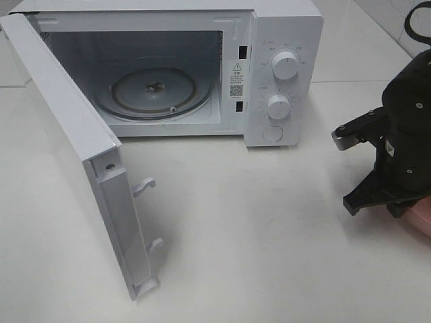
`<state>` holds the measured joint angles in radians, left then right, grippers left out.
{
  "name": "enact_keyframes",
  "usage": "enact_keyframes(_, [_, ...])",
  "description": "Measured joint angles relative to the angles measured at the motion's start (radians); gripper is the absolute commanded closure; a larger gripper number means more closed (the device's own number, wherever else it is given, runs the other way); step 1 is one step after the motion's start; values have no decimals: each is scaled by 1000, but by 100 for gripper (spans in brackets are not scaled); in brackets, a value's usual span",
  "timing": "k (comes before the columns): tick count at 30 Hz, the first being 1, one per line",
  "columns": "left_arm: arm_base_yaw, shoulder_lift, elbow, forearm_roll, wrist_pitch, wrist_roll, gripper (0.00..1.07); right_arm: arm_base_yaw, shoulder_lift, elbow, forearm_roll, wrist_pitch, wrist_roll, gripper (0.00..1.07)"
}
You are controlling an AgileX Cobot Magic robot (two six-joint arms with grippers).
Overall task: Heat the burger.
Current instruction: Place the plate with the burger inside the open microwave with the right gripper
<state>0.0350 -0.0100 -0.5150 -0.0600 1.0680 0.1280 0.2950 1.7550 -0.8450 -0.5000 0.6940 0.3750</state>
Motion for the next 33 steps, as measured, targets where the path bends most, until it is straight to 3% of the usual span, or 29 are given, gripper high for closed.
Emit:
enact_keyframes(24, [0, 0, 0, 0, 0, 0, 7, 199, -248, 175, -69, 83, 62, 107])
enact_keyframes(33, [0, 0, 0, 0, 0, 0, 7, 338, -332, 231, -107, 161, 120, 107])
